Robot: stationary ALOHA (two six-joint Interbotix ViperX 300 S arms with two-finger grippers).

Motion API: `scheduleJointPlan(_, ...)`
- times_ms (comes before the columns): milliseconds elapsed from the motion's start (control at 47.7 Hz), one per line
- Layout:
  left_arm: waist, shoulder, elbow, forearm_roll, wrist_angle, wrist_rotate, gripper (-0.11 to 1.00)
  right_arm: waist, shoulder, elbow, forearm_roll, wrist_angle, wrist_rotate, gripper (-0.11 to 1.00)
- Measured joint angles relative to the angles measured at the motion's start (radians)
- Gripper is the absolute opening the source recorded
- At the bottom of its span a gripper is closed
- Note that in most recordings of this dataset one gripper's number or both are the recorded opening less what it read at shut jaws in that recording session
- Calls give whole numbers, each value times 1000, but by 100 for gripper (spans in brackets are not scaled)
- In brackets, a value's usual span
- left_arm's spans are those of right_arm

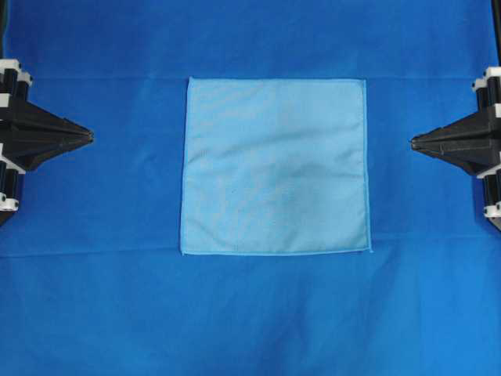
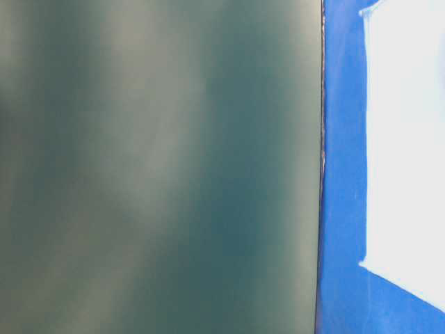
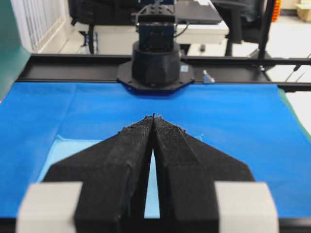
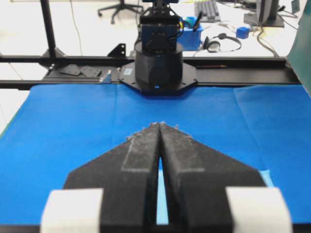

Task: Fold the light blue towel.
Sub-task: 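Move both grippers to the towel's far corners and grasp them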

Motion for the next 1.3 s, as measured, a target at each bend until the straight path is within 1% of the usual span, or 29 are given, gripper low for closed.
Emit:
scheduleJointPlan(42, 0, 2, -2, -5, 11, -5, 0, 0, 0, 0, 0, 2, 0, 0)
scheduleJointPlan(105, 2, 15, -11, -25, 44, -12, 0, -9, 3, -8, 2, 18, 2, 0)
scheduleJointPlan(210, 29, 49, -14, -31, 64, -14, 0, -60, 14, -31, 8, 97, 9, 0)
scheduleJointPlan(293, 74, 94, -15, -32, 64, -17, 0, -127, 34, -44, 12, 173, 26, 0)
scheduleJointPlan(377, 129, 141, -15, -32, 63, -17, 0, -213, 71, -48, 15, 233, 48, 0)
scheduleJointPlan(524, 224, 252, -31, -32, 54, -18, 1, -333, 150, -48, 17, 265, 67, 1)
scheduleJointPlan(566, 242, 290, -37, -32, 51, -18, 5, -367, 184, -48, 17, 267, 67, 1)
scheduleJointPlan(608, 259, 330, -48, -32, 46, -18, 14, -394, 216, -49, 17, 268, 67, 3)
scheduleJointPlan(629, 265, 351, -54, -32, 43, -18, 20, -408, 235, -49, 17, 268, 67, 6)
scheduleJointPlan(650, 275, 374, -60, -31, 40, -18, 27, -423, 253, -51, 17, 268, 67, 11)
scheduleJointPlan(755, 318, 491, -87, -32, 12, -17, 60, -494, 368, -71, 15, 273, 67, 46)
scheduleJointPlan(796, 336, 538, -97, -32, 0, -17, 72, -514, 413, -81, 11, 275, 66, 57)
scheduleJointPlan(838, 354, 584, -109, -32, -14, -15, 81, -529, 457, -92, 3, 275, 66, 64)
scheduleJointPlan(880, 373, 634, -123, -32, -23, -12, 86, -540, 491, -101, -2, 275, 66, 65)
scheduleJointPlan(922, 388, 676, -133, -32, -29, -11, 88, -546, 535, -115, -11, 272, 64, 61)
scheduleJointPlan(964, 400, 727, -152, -32, -38, -3, 87, -554, 577, -126, -18, 268, 61, 58)
scheduleJointPlan(1174, 437, 936, -229, -31, -67, 5, 86, -594, 759, -163, -35, 213, 63, 59)
scheduleJointPlan(1300, 466, 1020, -259, -31, -84, 5, 86, -607, 839, -169, -38, 166, 61, 59)
